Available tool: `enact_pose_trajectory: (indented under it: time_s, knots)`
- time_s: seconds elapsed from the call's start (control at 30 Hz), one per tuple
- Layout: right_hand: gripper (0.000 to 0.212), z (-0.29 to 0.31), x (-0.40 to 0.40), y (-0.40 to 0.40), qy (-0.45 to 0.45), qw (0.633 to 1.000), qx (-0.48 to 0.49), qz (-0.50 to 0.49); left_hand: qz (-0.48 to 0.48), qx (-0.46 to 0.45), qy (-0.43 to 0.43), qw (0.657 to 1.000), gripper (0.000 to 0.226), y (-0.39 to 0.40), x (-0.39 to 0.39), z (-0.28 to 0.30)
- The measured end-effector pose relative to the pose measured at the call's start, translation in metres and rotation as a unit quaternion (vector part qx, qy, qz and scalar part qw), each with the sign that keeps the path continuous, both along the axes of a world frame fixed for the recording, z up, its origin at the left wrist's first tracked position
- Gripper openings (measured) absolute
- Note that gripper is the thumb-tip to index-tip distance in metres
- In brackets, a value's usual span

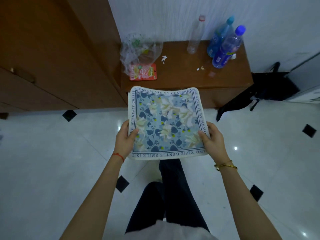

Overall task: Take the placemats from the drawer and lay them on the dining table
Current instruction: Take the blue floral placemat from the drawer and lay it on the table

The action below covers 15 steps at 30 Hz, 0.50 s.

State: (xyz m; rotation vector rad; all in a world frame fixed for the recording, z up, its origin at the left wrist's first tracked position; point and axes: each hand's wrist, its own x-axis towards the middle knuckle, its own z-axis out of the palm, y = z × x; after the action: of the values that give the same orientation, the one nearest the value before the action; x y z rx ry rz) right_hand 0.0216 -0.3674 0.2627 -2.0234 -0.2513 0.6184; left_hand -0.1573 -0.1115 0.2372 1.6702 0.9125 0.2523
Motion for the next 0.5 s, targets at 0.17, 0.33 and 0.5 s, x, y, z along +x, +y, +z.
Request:
enact_pose_trajectory:
  time_s: [0.17,0.33,0.5]
  knots:
    - [0.03,0.079,-0.033,-0.04,-0.008,1.0,0.022,-0.008,-0.015,0.0,-0.029,0.999,0.029,-0.031,-0.021,0.082]
    - [0.029,0.132,-0.055,-0.08,-0.027,0.997,0.048,-0.046,-0.032,0.002,-0.059,0.998,0.035,-0.057,-0.023,0.139]
    - [0.031,0.165,-0.06,-0.106,-0.047,0.995,0.077,-0.053,-0.033,0.024,-0.087,0.995,0.038,-0.084,-0.023,0.176]
